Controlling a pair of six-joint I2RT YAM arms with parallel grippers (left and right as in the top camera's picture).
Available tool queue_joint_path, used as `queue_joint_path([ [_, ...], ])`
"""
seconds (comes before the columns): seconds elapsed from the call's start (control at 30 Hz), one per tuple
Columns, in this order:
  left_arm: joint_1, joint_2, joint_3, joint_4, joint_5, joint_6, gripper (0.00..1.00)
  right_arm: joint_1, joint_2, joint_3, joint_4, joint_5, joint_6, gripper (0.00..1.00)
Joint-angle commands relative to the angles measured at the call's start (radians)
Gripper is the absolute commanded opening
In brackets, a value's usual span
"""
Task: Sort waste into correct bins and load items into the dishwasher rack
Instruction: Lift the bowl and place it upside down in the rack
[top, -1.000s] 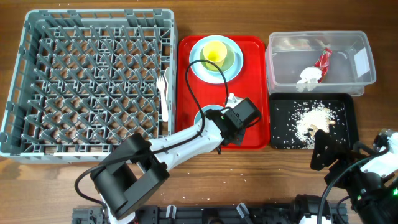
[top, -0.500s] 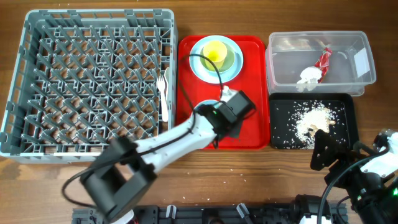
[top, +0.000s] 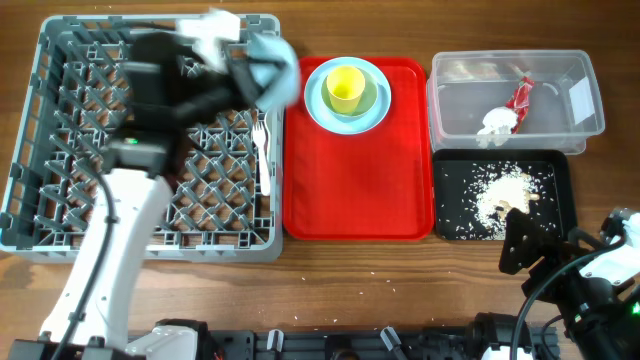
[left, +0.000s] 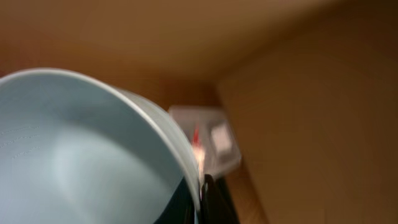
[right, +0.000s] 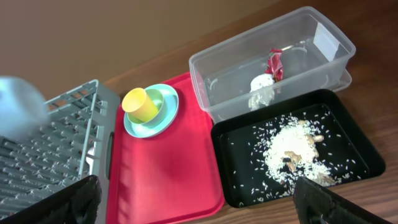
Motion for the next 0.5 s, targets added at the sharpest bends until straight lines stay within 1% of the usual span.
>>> queue_joint_path([
  [0.0, 0.141, 0.084, 0.009, 0.261, 0.195, -0.234, 0.04, -0.002, -0.002, 0.001, 0.002, -0.009, 0.008, 1.0],
  [0.1, 0.175, 0.208, 0.009, 0.487, 0.232, -0.399, 0.04, -0.002, -0.002, 0.001, 0.002, -0.009, 0.008, 1.0],
  [0.17, 0.174, 0.338, 0.009, 0.7, 0.269, -0.537, 0.04, -0.002, -0.002, 0.001, 0.002, -0.009, 0.008, 1.0],
  [0.2, 0.175, 0.407, 0.009, 0.799, 0.28, -0.613, 0.04, -0.002, -0.002, 0.001, 0.002, -0.009, 0.008, 1.0],
  [0.23, 0.182, 0.498, 0.016, 0.94, 0.291, -0.73, 0.04, -0.002, -0.002, 0.001, 0.002, -0.009, 0.008, 1.0],
  [0.27, 0.187, 0.568, 0.028, 1.028, 0.296, -0.807, 0.04, -0.002, -0.002, 0.001, 0.002, -0.009, 0.008, 1.0],
  [0.33, 0.192, 0.679, 0.062, 1.115, 0.299, -0.897, 0.04, -0.002, -0.002, 0.001, 0.002, -0.009, 0.008, 1.0],
  [0.47, 0.198, 0.814, 0.113, 1.125, 0.344, -0.906, 0.04, -0.002, -0.002, 0.001, 0.002, -0.009, 0.008, 1.0],
])
